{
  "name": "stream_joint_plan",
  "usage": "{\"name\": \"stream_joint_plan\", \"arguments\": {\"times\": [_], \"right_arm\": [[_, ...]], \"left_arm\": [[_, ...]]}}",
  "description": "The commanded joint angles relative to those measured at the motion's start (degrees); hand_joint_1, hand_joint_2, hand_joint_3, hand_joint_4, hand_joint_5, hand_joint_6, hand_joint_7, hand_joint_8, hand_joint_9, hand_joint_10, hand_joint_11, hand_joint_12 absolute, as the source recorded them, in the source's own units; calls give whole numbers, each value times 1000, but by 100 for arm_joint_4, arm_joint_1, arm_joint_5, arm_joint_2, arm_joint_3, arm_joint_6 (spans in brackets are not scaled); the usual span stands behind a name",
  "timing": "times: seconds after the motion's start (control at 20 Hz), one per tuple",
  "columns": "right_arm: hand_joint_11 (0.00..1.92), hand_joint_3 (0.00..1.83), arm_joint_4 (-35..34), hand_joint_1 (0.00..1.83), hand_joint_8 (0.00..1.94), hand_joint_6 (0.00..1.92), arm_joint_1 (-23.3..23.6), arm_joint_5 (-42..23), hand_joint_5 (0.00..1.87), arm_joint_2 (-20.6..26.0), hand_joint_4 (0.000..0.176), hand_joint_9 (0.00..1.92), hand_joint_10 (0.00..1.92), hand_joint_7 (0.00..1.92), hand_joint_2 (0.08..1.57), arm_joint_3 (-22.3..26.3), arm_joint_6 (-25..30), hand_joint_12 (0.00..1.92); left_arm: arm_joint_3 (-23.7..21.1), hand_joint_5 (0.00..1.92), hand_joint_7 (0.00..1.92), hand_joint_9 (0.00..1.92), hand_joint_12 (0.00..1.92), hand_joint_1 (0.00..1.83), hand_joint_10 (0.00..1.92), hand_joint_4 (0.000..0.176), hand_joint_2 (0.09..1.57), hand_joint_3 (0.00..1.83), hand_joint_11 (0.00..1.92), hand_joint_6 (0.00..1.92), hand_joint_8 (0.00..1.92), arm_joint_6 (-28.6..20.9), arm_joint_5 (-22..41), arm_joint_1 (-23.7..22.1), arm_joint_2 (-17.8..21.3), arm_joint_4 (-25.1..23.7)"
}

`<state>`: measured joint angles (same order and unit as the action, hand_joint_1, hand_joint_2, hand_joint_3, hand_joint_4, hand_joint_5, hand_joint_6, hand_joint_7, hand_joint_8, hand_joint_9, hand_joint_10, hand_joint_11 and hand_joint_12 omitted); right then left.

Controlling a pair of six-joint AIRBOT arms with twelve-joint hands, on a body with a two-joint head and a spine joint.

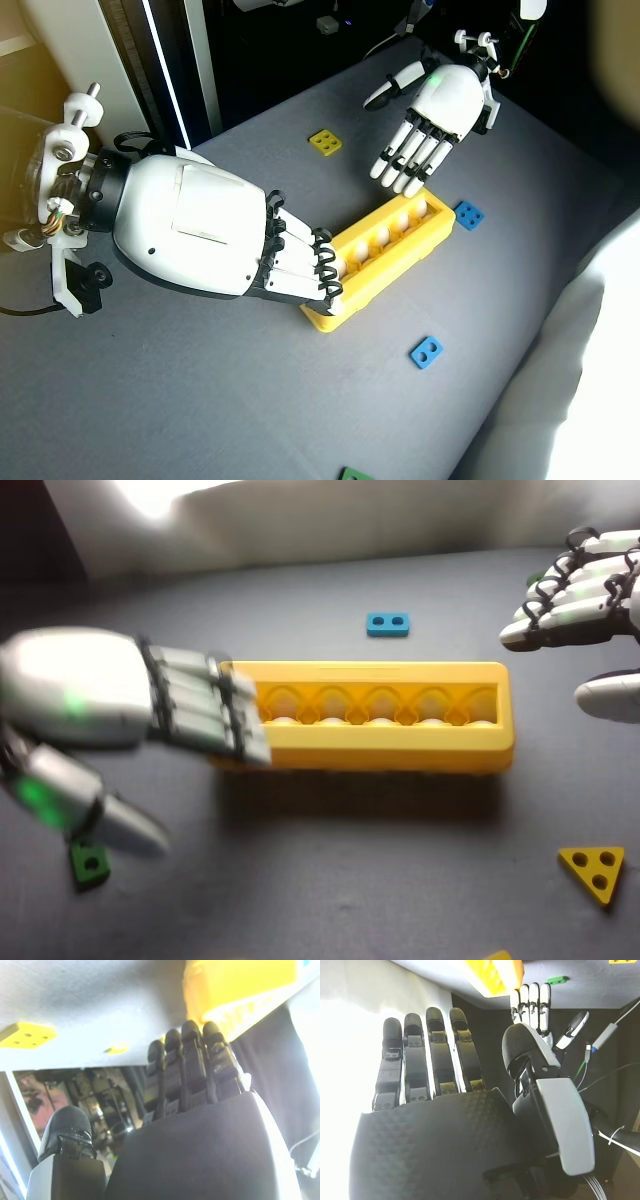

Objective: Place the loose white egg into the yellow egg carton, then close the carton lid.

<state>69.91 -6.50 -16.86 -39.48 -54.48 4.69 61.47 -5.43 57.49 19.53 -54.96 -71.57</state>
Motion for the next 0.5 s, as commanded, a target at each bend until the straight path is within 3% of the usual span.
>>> {"name": "stream_joint_plan", "arguments": {"times": [0.0,0.2,0.45], "right_arm": [[0,78,-169,0,3,4,51,-229,310,99,0,231,4,291,1571,13,6,560],[0,80,-169,0,1,0,25,-229,309,114,0,240,4,299,1571,55,5,583],[0,72,-169,0,2,1,11,-229,298,130,0,217,2,277,1571,81,5,539]], "left_arm": [[42,244,239,209,275,0,2,0,1148,1,0,1,1,-4,482,-125,228,562],[-18,243,239,208,290,0,1,0,1145,0,0,0,1,-127,1111,-382,817,353],[-295,241,236,204,278,0,1,0,1147,0,0,2,2,-222,1467,-420,1419,-27]]}}
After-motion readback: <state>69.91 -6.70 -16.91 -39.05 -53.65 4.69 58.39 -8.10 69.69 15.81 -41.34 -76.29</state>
